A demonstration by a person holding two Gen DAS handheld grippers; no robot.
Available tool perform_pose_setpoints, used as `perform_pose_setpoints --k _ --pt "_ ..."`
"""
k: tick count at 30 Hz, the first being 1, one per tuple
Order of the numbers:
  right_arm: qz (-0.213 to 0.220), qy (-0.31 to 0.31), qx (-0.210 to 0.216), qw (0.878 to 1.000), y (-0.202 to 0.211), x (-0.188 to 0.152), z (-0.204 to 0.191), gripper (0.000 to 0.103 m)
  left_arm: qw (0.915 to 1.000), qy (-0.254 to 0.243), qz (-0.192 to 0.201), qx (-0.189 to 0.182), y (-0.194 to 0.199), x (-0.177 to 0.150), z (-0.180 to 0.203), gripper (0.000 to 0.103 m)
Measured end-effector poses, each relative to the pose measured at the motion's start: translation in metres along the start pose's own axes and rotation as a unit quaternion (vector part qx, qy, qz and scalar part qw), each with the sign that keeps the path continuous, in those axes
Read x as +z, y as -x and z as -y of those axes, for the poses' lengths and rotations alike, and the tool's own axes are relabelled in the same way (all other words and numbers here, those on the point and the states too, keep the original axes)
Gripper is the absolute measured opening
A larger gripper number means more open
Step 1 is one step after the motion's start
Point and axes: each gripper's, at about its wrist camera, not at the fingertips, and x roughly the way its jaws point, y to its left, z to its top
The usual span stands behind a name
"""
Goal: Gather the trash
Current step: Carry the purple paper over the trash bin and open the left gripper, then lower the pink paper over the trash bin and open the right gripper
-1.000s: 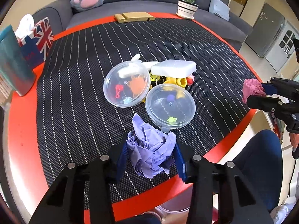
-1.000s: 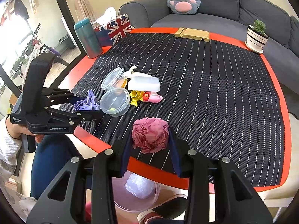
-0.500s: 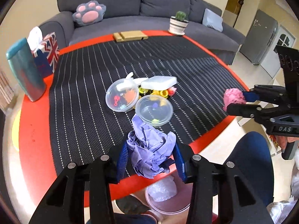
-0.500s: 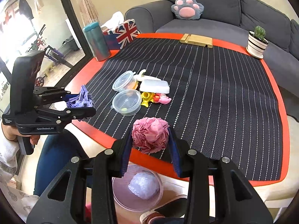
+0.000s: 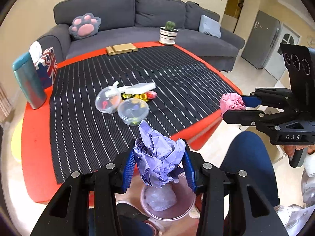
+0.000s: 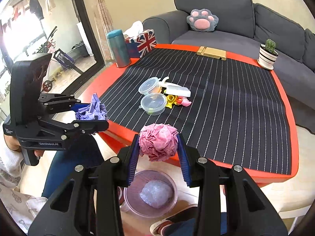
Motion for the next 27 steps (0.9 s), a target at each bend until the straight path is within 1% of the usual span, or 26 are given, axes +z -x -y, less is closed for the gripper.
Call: perform_pose_setpoints --k 10,18,19,21,22,23,27 --pt "0.011 0.0 -0.001 1.0 0.018 -0.029 -0.019 0.038 0.9997 -0.019 -0.007 -0.016 0.004 -0.027 0.031 0.043" --pt "0.019 -0.002 -0.001 1.0 0.032 -0.051 -0.027 0.038 0.9992 -0.03 -0.004 -0.026 0.004 -0.043 0.052 0.044" --pt "0.02 -0.002 -0.002 1.0 0.033 -0.054 -0.027 0.038 0.9992 -0.031 -0.002 -0.027 0.004 -0.044 0.054 0.046" --pt "0.02 -0.002 -0.002 1.0 0.034 -0.057 -0.028 0.038 0.9992 -0.03 0.002 -0.024 0.004 -0.045 0.057 0.064" --pt "0.021 -0.002 -0.003 1.0 0.035 -0.059 -0.029 0.038 0.9993 -0.03 0.007 -0.021 0.005 -0.046 0.058 0.085" --pt "0.021 -0.002 -0.003 1.0 0.036 -0.061 -0.03 0.038 0.9994 -0.026 0.018 -0.016 0.007 -0.047 0.058 0.092" --pt "0.022 -0.003 -0.005 1.0 0.037 -0.067 -0.031 0.038 0.9997 -0.015 0.018 -0.005 0.008 -0.051 0.055 0.095"
